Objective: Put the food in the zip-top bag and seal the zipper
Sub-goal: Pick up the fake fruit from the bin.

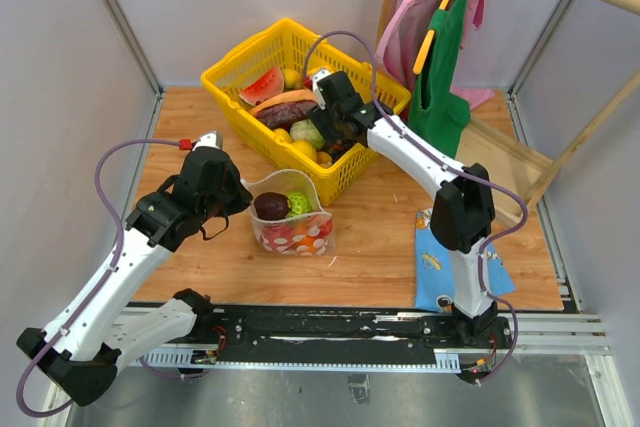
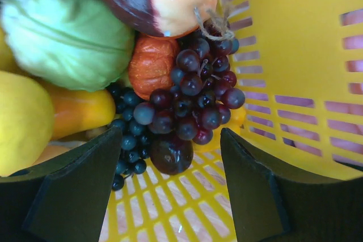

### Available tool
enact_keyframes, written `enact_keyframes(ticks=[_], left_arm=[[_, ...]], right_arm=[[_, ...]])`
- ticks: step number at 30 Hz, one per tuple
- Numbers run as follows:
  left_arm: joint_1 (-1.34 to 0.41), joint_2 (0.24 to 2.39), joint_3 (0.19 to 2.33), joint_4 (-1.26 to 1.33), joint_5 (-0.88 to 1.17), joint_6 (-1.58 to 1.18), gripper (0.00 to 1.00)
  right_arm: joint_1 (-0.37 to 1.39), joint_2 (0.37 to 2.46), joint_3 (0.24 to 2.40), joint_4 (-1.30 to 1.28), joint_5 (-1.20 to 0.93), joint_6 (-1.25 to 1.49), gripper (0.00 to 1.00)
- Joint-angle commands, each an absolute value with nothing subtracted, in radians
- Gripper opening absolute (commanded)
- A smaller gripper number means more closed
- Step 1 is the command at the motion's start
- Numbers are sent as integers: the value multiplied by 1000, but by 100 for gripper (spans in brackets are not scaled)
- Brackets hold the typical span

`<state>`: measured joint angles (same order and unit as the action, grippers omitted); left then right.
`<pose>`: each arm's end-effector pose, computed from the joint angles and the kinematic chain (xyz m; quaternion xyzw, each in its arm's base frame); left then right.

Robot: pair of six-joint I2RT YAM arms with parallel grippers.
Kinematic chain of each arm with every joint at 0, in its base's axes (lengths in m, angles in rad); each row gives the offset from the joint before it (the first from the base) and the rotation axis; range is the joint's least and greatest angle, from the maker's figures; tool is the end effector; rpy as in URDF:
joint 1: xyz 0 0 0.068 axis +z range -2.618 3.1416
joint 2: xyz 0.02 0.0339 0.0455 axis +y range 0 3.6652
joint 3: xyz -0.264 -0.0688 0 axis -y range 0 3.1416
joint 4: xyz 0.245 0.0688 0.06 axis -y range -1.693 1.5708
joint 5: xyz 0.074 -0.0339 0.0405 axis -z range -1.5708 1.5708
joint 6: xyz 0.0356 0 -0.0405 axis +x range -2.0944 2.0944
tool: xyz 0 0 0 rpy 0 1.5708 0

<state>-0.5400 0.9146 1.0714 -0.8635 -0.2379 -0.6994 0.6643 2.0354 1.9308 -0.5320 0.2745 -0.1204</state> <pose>0.1537 -0.0823 0.3497 -0.1213 0.8949 -0.1538 0.4010 0.3802 0.2854 0.3192 -0.2813 0.8408 0.0021 0.4625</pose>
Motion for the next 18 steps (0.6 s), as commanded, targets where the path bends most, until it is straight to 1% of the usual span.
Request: enact_keyframes(ticks=[1,9,18], left_arm=[[-534,920,1101,-868,-232,-683,0],[-534,932,1103,-867,-230,-680,0],[-534,947,1103,-858,-227,-678,0]], right_arm=[[619,2118,1966,-506,284,-68,71],[591,2220,2001,-504,281,-55,70],[558,2264,1991,-505,235,-68,55]])
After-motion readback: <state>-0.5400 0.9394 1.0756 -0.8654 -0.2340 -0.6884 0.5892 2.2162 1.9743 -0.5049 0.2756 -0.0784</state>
